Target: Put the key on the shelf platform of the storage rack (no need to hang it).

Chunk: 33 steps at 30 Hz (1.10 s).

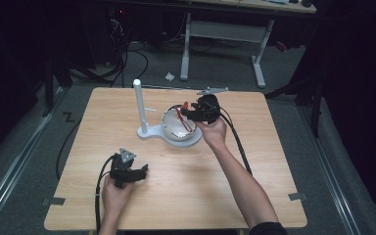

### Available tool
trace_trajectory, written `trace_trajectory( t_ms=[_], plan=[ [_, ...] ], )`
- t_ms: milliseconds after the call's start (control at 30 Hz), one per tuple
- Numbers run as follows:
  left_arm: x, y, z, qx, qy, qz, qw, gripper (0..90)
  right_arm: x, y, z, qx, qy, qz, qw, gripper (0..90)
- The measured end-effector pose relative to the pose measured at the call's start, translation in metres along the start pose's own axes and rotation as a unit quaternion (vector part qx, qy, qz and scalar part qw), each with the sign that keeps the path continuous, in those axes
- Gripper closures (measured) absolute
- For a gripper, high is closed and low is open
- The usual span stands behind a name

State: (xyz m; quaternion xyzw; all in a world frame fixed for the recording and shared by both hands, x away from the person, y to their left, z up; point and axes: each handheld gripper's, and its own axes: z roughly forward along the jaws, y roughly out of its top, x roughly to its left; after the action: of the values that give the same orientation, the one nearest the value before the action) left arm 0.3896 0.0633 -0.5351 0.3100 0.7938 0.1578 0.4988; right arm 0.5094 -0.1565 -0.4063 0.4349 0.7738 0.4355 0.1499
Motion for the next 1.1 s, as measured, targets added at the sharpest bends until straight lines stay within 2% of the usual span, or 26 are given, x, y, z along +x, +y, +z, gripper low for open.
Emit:
trace_trajectory(
  t_ms=[167,200,300,567,700,767,933,1100],
  plan=[
    [0.0,0.0,0.0,0.0,0.0,0.0,1.0,22.7,0.001,-0.004,0.008,0.012,0.001,-0.005,0.9999,45.3],
    [0.0,0.0,0.0,0.001,-0.001,0.0,1.0,22.9,0.003,-0.006,0.014,0.025,0.0,-0.012,0.9996,45.3],
    [0.0,0.001,0.0,-0.001,-0.001,0.0,1.0,23.3,0.005,-0.01,0.024,0.035,0.004,-0.02,0.9992,45.3],
    [0.0,0.001,0.0,0.0,0.0,-0.001,1.0,23.3,0.007,-0.017,0.039,0.06,0.007,-0.018,0.998,45.4],
    [0.0,0.001,0.0,0.001,-0.001,-0.001,1.0,23.3,0.009,-0.019,0.043,0.07,0.003,-0.026,0.9972,45.2],
    [0.0,0.001,0.0,0.001,-0.001,-0.001,1.0,23.3,0.008,-0.02,0.044,0.076,0.001,-0.022,0.9969,44.9],
    [0.0,0.001,0.001,0.0,-0.001,0.0,1.0,23.2,0.004,-0.019,0.041,0.07,0.01,-0.01,0.9974,41.6],
    [0.0,0.001,0.0,0.001,-0.001,-0.001,1.0,23.2,0.001,-0.02,0.032,0.065,0.007,-0.025,0.9976,41.5]
  ],
)
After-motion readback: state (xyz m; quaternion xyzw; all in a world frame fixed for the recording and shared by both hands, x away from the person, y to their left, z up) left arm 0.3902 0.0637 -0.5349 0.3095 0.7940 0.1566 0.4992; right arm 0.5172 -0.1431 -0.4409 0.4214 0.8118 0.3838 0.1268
